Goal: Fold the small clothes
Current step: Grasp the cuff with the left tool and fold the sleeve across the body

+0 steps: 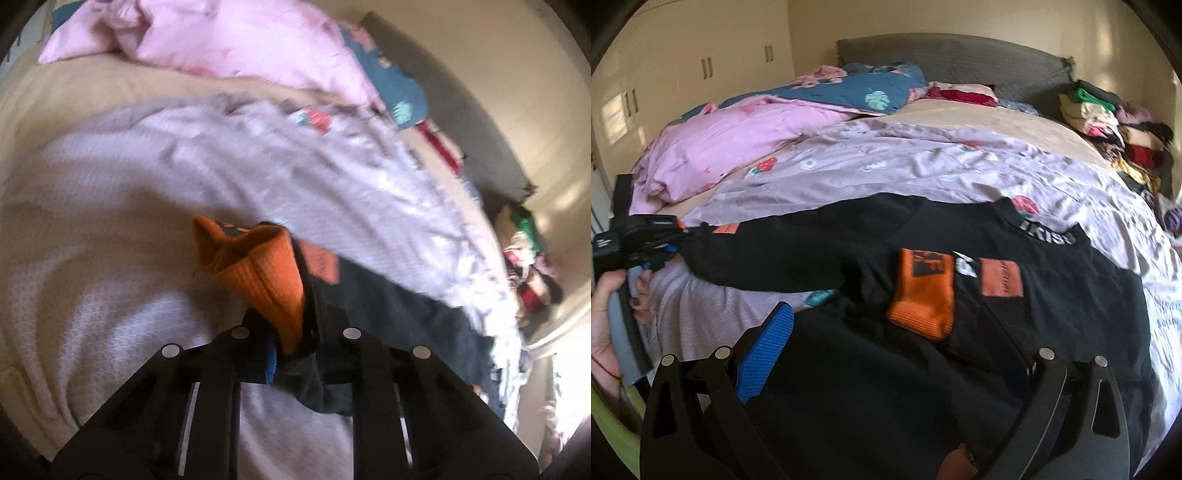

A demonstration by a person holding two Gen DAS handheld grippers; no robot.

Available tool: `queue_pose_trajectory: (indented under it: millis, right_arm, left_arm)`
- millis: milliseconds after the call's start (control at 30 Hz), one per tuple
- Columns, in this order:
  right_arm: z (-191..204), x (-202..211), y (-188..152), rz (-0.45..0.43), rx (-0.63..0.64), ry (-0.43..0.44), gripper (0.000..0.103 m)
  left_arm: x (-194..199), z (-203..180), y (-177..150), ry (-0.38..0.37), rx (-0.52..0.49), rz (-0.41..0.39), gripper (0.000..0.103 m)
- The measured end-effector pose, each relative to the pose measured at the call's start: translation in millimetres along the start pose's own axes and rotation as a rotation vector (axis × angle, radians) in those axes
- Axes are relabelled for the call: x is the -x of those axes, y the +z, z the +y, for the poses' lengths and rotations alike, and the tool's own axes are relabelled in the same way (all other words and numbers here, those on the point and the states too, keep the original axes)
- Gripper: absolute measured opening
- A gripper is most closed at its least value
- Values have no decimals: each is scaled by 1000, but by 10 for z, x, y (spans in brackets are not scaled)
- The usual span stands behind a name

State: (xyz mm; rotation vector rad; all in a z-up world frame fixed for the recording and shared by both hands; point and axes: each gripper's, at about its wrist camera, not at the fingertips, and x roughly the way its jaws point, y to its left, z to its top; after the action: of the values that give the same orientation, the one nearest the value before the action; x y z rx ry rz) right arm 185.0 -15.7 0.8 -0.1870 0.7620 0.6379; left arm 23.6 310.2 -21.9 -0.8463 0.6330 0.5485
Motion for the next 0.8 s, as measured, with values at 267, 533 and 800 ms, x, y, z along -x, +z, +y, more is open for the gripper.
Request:
queue_pose_trajectory:
  millis: [267, 533, 800]
  right_arm:
    - [-341, 135, -77, -6, -95, -23, 98]
    - [-582, 384, -133, -41, -140, -66, 98]
    - [-914, 598, -226, -67, -214, -99, 98]
  left_arm:
    - [319, -325, -51, -111, -81, -50, 7]
    - [387, -583, -61, -142, -129, -48, 6]
    - [457, -1023, -42, -178, -204, -62, 6]
